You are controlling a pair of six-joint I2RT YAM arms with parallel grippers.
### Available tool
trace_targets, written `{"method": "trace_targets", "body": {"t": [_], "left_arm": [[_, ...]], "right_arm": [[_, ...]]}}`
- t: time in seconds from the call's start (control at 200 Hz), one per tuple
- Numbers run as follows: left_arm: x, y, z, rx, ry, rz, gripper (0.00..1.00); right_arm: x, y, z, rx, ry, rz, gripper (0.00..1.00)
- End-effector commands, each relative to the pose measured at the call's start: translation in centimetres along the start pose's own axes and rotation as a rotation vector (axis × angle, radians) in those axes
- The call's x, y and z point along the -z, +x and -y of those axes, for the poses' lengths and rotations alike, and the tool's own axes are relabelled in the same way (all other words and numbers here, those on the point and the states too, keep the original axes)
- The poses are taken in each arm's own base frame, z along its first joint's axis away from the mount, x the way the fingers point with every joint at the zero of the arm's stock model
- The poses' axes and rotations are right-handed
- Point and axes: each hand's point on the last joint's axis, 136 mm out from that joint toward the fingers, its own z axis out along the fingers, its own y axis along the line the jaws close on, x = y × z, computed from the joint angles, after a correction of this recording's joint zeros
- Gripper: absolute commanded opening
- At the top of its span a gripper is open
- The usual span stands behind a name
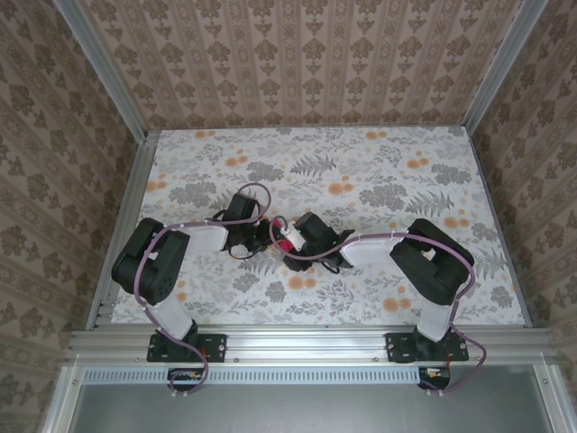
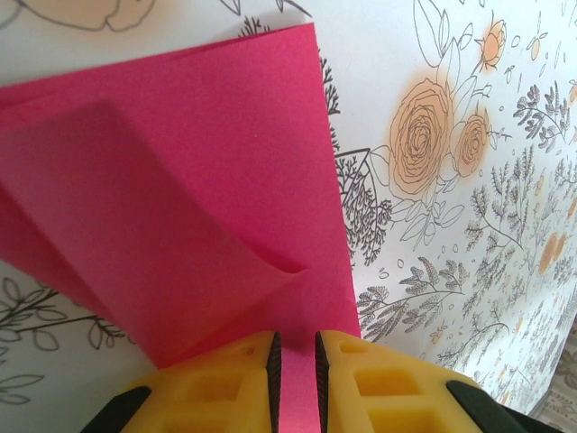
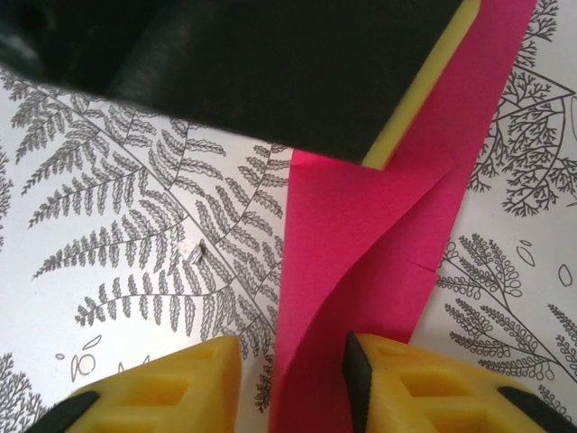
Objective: Fold a paper plane with a square sheet of paper (pick it up from the middle)
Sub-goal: Fold the wing for the fifth time at the center of the table.
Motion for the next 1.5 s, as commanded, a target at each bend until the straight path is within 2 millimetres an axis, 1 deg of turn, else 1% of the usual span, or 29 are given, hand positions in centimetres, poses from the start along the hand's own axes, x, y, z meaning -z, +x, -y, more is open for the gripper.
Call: {"method": "trace_targets", "body": {"t": [0.0, 0.08, 0.215, 0.275, 0.355, 0.53, 0.625, 0.74, 0.92, 1.285, 1.41, 1.495], "left_arm": [[0.0, 0.0, 0.0, 0.024, -0.006, -0.016, 0.21], [0.1, -0.1, 0.1, 0.023, -0.005, -0.016, 0.21], [0.5, -0.2, 0.5, 0.014, 0.005, -0.007, 0.21], [0.8, -0.2, 0.7, 0.007, 0.013, -0.006, 0.21], [1.2, -0.4, 1.2, -0.009, 0.027, 0.003, 0.22], [2.2, -0.7, 2.6, -0.065, 0.078, 0.027, 0.26], [2.6, -0.6, 3.2, -0.090, 0.106, 0.033, 0.28], [2.9, -0.4, 3.6, -0.115, 0.137, 0.041, 0.31], [3.1, 0.1, 3.2, -0.136, 0.138, 0.039, 0.33], [2.6, 1.1, 2.0, -0.133, 0.122, 0.017, 0.32], [2.5, 1.1, 1.9, -0.135, 0.120, 0.017, 0.32], [2.6, 1.0, 2.2, -0.142, 0.131, 0.020, 0.32]], "right_arm": [[-0.6, -0.1, 0.2, 0.003, 0.012, -0.013, 0.31], [-0.8, 0.0, -0.1, -0.013, -0.012, -0.018, 0.24], [-0.6, -0.4, -0.4, -0.062, -0.063, 0.004, 0.12], [-0.4, -0.6, -0.3, -0.097, -0.087, 0.016, 0.08], [0.0, -1.1, -0.5, -0.141, -0.133, 0.038, 0.05], [0.5, -1.6, -1.1, -0.246, -0.238, 0.054, 0.03], [0.5, -1.5, -1.6, -0.303, -0.290, 0.049, 0.02], [0.5, -1.6, -1.5, -0.385, -0.333, 0.062, 0.02], [0.6, -1.6, -1.8, -0.460, -0.394, 0.058, 0.02], [-0.5, -0.2, -1.5, -0.535, -0.409, -0.006, 0.04], [-1.0, 0.4, -1.5, -0.559, -0.405, -0.032, 0.04], [-1.2, 0.7, -1.4, -0.574, -0.400, -0.051, 0.04]]}}
